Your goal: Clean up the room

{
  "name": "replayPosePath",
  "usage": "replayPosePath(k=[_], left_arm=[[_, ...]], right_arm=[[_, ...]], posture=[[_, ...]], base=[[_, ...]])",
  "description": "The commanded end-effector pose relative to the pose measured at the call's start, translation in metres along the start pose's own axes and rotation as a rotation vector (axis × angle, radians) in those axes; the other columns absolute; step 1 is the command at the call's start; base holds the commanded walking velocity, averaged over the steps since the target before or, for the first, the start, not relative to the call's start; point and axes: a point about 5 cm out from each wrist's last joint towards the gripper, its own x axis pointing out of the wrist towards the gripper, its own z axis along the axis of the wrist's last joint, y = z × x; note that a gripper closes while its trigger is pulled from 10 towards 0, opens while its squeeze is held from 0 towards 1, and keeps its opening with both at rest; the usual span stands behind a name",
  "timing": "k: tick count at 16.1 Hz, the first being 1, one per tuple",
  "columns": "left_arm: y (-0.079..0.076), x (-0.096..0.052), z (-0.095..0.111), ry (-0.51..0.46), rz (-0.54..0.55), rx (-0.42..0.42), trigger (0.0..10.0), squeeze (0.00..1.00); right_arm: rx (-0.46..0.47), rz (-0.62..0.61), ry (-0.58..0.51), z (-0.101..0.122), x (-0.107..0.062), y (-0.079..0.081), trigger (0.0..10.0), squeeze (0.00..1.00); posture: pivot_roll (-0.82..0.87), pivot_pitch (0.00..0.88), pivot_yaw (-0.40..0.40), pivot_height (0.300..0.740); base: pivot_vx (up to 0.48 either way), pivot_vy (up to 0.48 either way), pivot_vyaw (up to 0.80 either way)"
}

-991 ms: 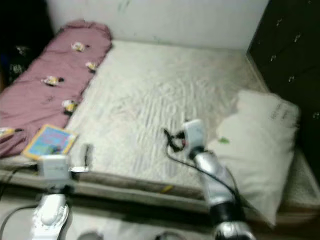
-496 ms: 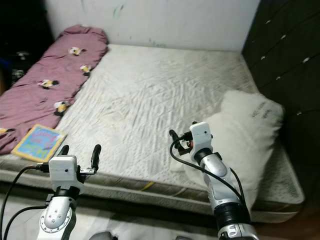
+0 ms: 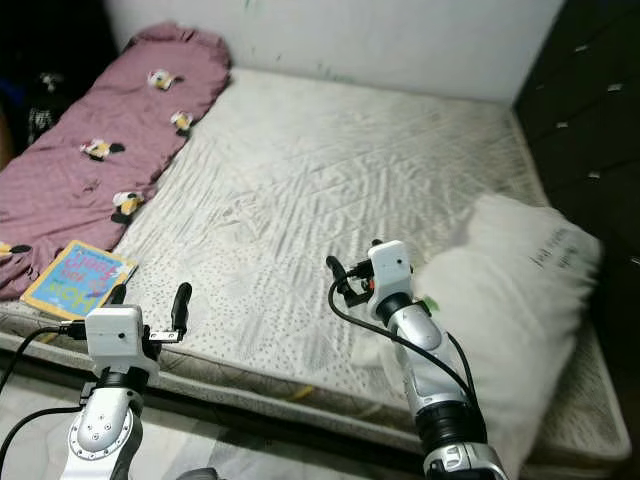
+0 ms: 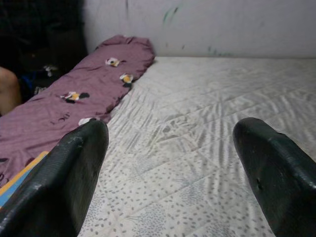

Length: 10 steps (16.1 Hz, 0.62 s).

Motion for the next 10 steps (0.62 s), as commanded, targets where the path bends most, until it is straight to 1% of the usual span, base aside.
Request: replayPosePath(k=[1, 4, 9, 10], left_arm=[[-0.0002, 0.0005, -0.0009, 0.01, 0.007, 0.007, 10.0, 0.0], [0.0009, 0.0037, -0.0021, 0.024, 0.021, 0.035, 10.0, 0.0], [0.0018, -0.0012, -0.0036, 0.033, 0.013, 0.038, 10.0, 0.0], [0.0009, -0.0029, -0.0041, 0.035, 0.01, 0.035, 10.0, 0.0]], right_arm=[[-0.012, -0.001, -0.008, 0.0033, 0.0001, -0.0027, 10.0, 0.0], [-0.017, -0.005, -0.009, 0.0042, 0.0, -0.0035, 10.0, 0.0], [-0.026, -0.013, -0.008, 0.0053, -0.002, -0.0064, 10.0, 0.0], [-0.015, -0.02, 0.002, 0.0028, -0.0031, -0.0064, 10.0, 0.0]], posture=[[0.01, 0.0, -0.027, 0.74], [0.0, 0.0, -0.023, 0.74], [0.0, 0.0, -0.019, 0.74], [0.0, 0.0, -0.018, 0.74]], base=[[0.0, 0.0, 0.0], [0.0, 0.0, 0.0], [0.0, 0.0, 0.0], [0.0, -0.289, -0.8]])
